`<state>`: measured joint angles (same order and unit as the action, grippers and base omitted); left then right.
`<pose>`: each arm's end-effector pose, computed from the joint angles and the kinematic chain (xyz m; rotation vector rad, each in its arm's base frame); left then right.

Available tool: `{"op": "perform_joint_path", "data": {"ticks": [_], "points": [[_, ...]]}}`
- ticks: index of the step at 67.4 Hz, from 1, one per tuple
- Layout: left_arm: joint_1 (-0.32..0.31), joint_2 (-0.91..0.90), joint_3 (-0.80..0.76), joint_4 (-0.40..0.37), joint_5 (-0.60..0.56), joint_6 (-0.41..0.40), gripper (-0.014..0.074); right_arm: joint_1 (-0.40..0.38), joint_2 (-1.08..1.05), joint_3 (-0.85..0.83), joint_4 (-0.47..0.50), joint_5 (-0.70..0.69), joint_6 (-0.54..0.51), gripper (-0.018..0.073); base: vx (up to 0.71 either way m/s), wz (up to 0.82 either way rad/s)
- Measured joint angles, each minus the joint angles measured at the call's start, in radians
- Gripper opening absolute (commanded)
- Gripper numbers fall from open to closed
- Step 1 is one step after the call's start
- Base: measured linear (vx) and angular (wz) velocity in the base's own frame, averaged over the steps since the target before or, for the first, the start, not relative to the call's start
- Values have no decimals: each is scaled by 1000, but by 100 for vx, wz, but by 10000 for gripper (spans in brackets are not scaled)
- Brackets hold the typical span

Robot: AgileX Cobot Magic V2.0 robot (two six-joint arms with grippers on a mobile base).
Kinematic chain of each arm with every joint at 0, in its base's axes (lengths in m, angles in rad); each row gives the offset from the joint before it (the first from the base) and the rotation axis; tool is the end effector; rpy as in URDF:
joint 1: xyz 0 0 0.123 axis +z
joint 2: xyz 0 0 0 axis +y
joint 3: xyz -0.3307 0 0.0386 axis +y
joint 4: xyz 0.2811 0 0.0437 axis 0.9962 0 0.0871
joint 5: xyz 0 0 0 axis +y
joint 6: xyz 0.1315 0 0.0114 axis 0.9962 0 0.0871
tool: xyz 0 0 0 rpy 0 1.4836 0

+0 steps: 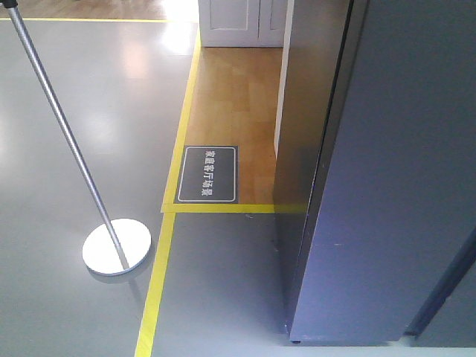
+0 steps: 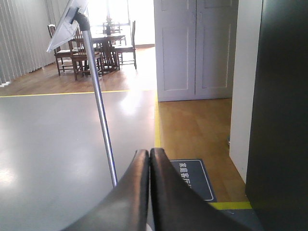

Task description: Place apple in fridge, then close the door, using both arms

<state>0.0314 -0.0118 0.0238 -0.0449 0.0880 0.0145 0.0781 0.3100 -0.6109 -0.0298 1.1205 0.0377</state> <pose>0.0824 0.0021 0.1962 -0.0457 1.5829 -0.0022 0.0505 0.0004 0.2974 -0.0477 2.3023 0.0219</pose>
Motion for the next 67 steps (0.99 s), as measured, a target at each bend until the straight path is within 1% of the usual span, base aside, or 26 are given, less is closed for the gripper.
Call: {"op": "perform_joint_path", "data": {"ticks": [6,11,23,29,34,39,54,59,67], "points": [[0,0,0,0,0,0,-6,0,-15,0,-16,-8,-5,-3,0,0],[0,0,0,0,0,0,-6,0,-38,0,-27,-44,-11,-3,0,0],[0,0,0,0,0,0,-6,0,-90,0,-28,-191,-25,-3,0,0],[0,0,0,0,0,0,-6,-23,-117,27,-28,-289,-26,-3,0,0],[0,0,0,0,0,0,-6,-51,-141,87,-28,-375,-26,-3,0,0],[0,0,0,0,0,0,-6,-77,-175,181,-27,-480,-26,-3,0,0],[0,0,0,0,0,0,-6,-106,-282,445,-27,-802,-23,-3,0,0],[0,0,0,0,0,0,-6,-105,-309,523,-27,-889,-22,-3,0,0],[0,0,0,0,0,0,-6,-77,-320,614,-27,-1001,-22,-3,0,0]]}}
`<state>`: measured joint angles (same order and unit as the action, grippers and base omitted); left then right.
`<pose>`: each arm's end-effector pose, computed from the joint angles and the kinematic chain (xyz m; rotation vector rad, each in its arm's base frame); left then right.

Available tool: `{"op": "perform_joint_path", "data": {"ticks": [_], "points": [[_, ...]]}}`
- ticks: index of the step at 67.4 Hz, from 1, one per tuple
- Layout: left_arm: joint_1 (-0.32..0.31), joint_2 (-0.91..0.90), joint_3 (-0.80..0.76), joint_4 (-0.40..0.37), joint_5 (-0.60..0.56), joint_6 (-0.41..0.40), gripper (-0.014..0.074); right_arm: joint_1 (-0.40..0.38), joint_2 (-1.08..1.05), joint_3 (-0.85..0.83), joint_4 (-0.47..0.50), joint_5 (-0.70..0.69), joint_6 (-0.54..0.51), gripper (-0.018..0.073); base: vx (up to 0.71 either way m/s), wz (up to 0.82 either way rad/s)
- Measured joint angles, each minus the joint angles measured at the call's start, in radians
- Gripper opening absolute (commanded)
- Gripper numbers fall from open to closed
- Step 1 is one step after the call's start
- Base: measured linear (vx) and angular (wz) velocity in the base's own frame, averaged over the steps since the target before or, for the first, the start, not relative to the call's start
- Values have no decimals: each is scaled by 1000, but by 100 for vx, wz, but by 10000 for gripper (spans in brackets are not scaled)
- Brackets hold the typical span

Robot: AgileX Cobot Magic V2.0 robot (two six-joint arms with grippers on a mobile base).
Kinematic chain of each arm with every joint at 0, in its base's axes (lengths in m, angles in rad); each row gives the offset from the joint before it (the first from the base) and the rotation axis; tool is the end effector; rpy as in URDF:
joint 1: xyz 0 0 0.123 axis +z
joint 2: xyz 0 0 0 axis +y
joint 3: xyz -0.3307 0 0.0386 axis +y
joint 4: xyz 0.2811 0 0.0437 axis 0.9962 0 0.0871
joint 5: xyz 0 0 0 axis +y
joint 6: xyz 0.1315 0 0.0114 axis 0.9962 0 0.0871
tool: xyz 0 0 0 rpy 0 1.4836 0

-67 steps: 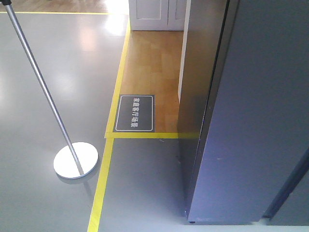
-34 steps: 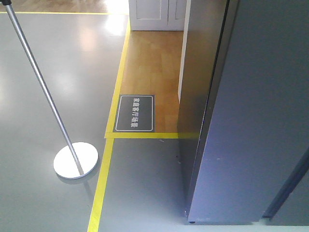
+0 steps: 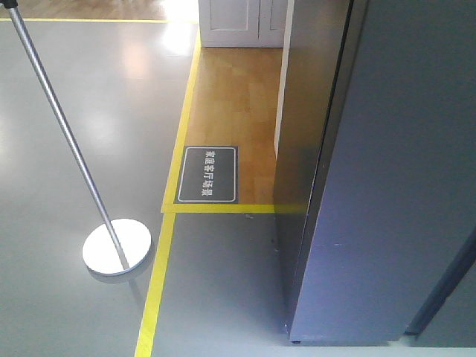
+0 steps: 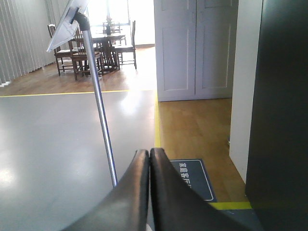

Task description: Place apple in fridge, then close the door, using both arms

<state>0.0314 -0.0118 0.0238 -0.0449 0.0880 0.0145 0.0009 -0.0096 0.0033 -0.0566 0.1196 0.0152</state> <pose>0.0824 0.0021 0.1962 -0.0457 1.5829 -0.0022 0.0817 -0.0008 0.2004 -0.0282 1.5966 -0.0366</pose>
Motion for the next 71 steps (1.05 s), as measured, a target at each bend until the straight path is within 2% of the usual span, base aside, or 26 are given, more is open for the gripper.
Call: {"op": "perform_joint_path", "data": {"ticks": [9,71], "points": [[0,0,0,0,0,0,-6,11,0,24,4,-65,0,-3,0,0],[0,0,0,0,0,0,-6,11,0,24,29,-73,1,-3,0,0]]}}
